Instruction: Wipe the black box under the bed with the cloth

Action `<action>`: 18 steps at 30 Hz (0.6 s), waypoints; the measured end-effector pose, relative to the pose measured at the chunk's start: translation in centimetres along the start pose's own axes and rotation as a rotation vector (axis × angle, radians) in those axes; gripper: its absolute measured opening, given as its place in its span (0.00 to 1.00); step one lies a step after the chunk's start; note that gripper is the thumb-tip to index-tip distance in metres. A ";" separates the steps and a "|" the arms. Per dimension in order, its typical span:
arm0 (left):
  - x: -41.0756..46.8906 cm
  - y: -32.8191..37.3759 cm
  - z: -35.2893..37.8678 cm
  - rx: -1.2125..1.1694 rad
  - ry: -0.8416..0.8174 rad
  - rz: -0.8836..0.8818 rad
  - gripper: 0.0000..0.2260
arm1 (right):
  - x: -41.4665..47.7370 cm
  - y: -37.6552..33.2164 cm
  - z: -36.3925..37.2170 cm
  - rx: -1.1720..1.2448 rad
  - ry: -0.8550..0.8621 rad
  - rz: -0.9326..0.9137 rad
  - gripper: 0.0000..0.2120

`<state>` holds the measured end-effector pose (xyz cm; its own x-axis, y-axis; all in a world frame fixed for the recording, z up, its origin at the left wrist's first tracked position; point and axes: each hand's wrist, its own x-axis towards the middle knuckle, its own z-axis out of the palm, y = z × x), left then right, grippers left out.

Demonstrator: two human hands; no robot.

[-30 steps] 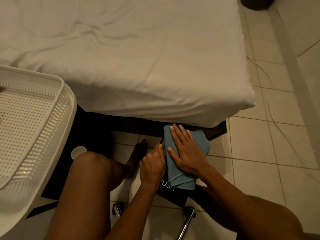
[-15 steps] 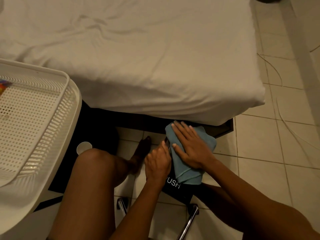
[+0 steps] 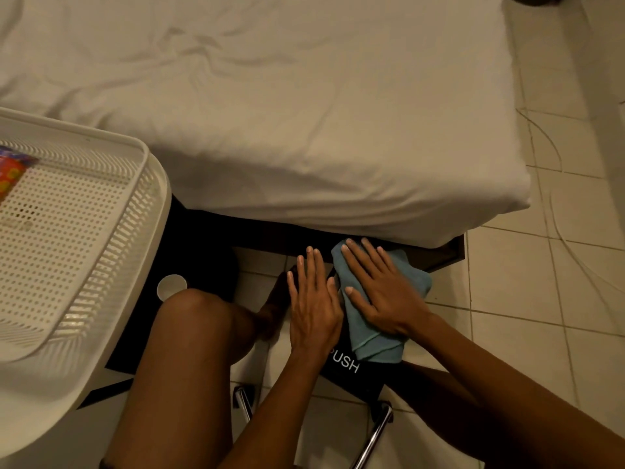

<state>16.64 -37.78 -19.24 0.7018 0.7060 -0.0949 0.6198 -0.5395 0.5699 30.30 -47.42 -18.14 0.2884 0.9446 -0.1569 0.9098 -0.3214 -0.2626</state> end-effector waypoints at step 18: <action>-0.2 0.0 0.5 0.040 0.036 -0.026 0.27 | 0.9 -0.2 -0.1 0.070 0.057 0.236 0.30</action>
<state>16.72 -38.13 -19.61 0.6725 0.7357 -0.0801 0.6521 -0.5379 0.5343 30.41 -46.45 -18.14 0.5086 0.8443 -0.1684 0.7930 -0.5356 -0.2903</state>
